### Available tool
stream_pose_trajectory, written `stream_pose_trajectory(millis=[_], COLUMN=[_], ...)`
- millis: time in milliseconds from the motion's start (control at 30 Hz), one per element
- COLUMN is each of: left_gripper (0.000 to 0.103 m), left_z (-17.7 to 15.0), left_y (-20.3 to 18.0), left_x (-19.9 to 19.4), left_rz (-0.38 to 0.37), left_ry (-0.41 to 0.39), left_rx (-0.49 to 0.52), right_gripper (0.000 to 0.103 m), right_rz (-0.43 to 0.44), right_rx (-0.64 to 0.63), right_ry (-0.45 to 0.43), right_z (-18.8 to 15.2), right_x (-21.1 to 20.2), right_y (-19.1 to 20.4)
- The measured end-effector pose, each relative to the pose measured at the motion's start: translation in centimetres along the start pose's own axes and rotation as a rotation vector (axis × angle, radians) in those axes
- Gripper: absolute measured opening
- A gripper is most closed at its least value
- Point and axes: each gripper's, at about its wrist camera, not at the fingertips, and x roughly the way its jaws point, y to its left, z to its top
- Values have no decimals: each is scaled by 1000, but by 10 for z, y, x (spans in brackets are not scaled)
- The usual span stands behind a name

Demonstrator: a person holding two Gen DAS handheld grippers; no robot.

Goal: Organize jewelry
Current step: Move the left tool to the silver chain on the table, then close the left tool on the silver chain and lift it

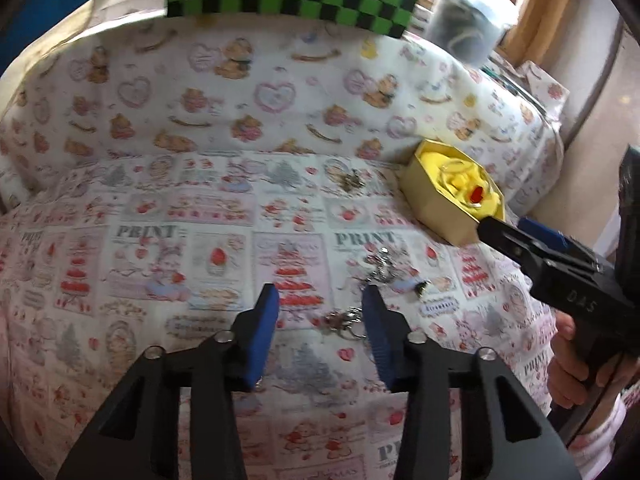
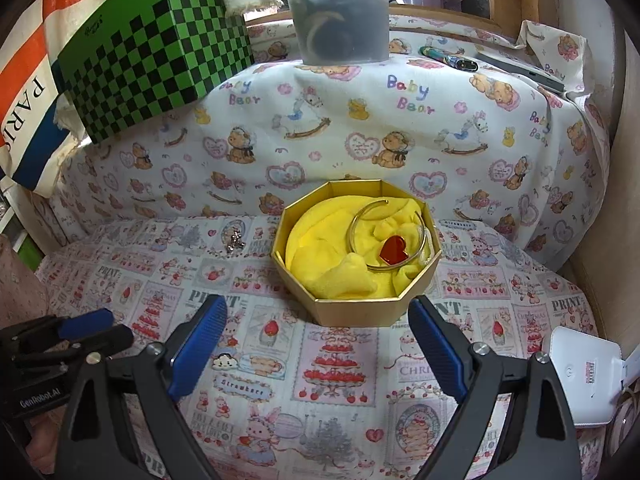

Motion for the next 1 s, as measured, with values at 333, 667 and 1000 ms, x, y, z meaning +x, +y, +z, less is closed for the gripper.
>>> stream_pose_trajectory(millis=[333,667,1000], left_gripper=[18,0,0], left_z=[-8,-3,-3], left_y=[-20,-9,-4], left_x=[13,14,15], left_rz=[52,4,-88], left_ry=[2,15,46], left_rx=[112,51,9], right_gripper=[91,91,91], right_rz=[0,-1,-2], right_rx=[-9,-18,-23], right_ry=[17,24,30], right_z=[-1,-1,-2], right_x=[7,7,8], right_y=[2,3,3])
